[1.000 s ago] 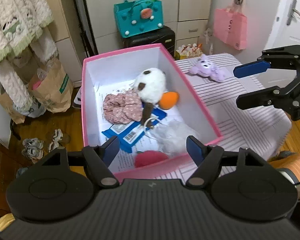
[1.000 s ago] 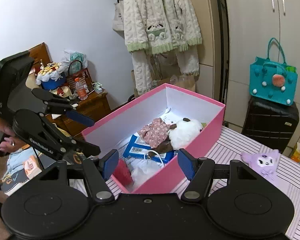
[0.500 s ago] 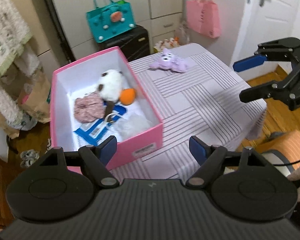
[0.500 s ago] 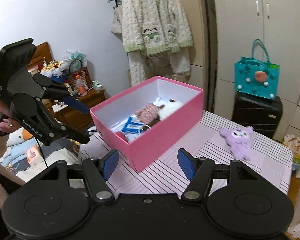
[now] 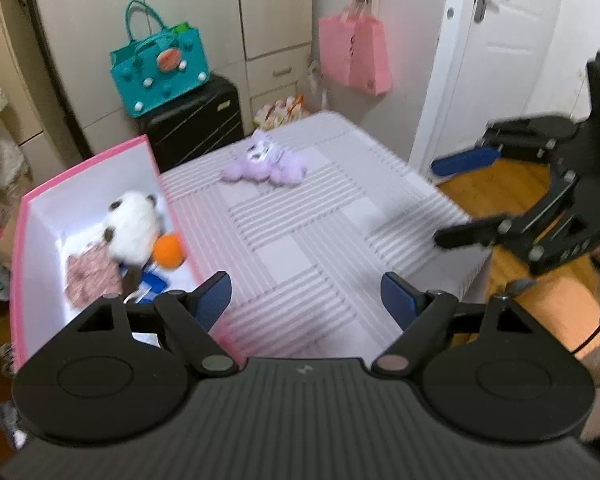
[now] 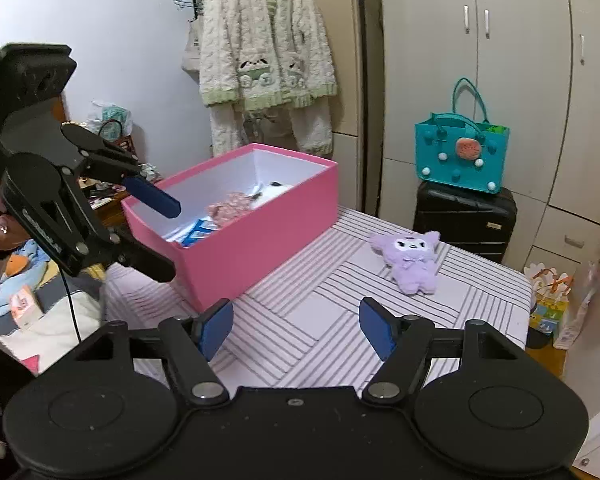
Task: Organize soft objects
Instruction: 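Move both tools from the box to the lavender Kuromi plush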
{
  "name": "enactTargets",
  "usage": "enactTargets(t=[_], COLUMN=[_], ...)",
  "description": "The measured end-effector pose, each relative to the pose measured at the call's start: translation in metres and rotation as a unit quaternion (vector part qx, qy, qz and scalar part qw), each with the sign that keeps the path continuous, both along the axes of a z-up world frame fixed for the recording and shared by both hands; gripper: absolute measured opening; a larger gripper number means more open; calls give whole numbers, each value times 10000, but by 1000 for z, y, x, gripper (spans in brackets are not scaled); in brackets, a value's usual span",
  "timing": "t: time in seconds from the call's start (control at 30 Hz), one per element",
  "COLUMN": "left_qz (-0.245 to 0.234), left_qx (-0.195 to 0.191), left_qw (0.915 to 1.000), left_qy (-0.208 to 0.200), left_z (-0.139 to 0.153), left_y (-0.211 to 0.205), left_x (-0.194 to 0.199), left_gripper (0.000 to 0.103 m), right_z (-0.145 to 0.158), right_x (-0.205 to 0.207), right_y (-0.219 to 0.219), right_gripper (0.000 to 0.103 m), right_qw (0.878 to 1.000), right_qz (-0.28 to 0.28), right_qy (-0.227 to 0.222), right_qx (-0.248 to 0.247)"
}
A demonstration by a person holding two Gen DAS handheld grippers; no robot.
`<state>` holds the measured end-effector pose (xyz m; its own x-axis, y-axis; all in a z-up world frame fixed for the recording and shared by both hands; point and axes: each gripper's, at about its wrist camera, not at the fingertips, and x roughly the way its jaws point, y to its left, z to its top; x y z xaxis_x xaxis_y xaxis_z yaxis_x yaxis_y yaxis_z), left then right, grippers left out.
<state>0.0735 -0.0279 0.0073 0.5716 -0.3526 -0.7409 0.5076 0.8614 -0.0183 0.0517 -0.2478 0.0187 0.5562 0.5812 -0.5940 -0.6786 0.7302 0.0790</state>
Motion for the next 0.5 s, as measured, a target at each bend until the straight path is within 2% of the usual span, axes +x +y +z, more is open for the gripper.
enactTargets(t=[0.3,0.5], left_qz=[196,597], left_qx=[-779,-1175], left_qw=[9967,9904], left_qy=[-107,-405], left_z=[-29,-53], left_y=[-19,-29], left_x=[37,62], left_gripper=[83,83], right_z=[-39,-63], right_x=[42,63], right_y=[-10,-6], right_gripper=[75,80], right_qw=[9998,9983], right_qz=[-134,-153], right_qy=[-113,-542], right_qx=[80,-145])
